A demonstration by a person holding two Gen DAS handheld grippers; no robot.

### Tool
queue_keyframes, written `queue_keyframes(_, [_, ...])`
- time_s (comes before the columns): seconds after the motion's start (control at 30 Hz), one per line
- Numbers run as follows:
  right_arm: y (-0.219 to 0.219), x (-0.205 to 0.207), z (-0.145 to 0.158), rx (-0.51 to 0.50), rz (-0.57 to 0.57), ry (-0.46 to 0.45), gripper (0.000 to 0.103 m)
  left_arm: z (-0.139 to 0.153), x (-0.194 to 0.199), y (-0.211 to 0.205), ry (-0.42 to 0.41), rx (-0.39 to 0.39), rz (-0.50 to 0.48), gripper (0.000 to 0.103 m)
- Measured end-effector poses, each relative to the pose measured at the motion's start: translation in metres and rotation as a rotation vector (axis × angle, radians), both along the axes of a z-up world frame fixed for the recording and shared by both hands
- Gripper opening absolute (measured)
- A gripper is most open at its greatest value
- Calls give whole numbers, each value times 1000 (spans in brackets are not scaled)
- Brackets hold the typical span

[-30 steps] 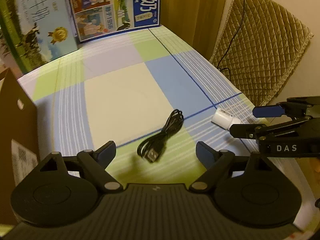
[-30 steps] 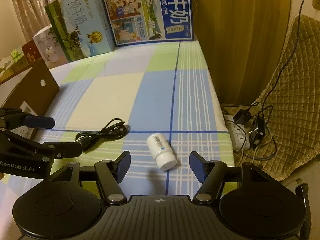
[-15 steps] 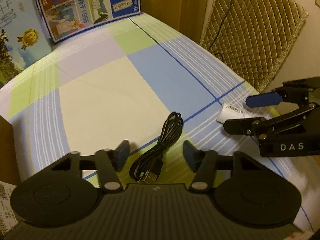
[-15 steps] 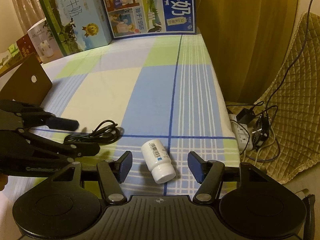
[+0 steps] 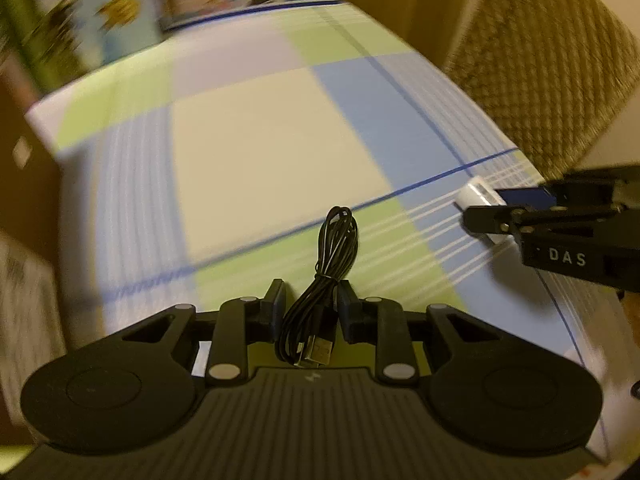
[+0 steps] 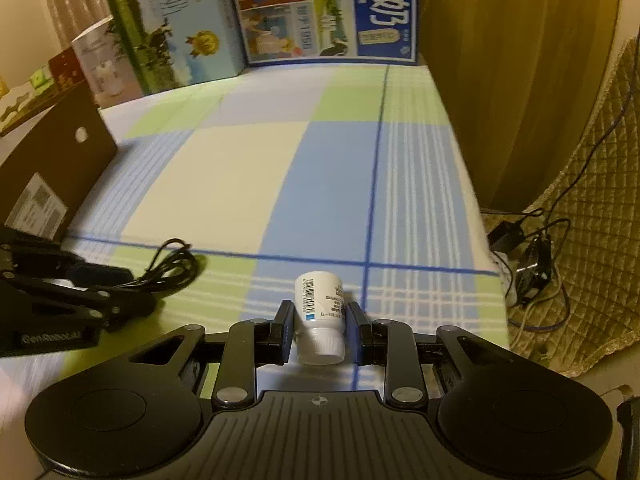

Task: Organize objects
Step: 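Grasp the black USB cable with the left tool while the right tool grasps the white pill bottle, then carry the black cable and white pill bottle over the brown box with both tools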

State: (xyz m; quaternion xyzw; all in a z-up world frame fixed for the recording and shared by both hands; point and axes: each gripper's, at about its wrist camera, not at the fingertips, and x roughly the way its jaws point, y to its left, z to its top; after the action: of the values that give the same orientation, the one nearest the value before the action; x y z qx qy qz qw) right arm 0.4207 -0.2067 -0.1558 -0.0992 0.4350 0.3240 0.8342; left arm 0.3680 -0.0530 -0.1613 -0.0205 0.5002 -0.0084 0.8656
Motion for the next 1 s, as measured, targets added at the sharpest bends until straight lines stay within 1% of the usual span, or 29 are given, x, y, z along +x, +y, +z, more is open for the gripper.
queue_keyframes(0.07, [1,-9,0,10,25,22,24,1,-12,7,10,-18,49,22])
queue_keyframes(0.17, [1,-26,1,31,72,65,24,3,-32,16,24,-30,97,21])
queue_keyframes(0.3, [1,-58,1,48,185,99,24,6,-63,26,45,-41,142,21])
queue_keyframes(0.4, [1,-75,2,47,243,113,24,8,-89,34,62,-45,184,21])
queue_keyframes(0.5, [1,-85,1,45,270,123,24,11,-118,42,75,-51,237,18])
queue_keyframes(0.67, [8,-101,1,32,321,115,24,15,-157,60,93,-58,332,18])
queue_keyframes(0.8, [16,-111,0,16,347,90,25,15,-172,66,83,-88,381,18])
queue_keyframes(1.0, [22,-119,-2,-7,330,55,25,17,-173,55,87,-43,372,18])
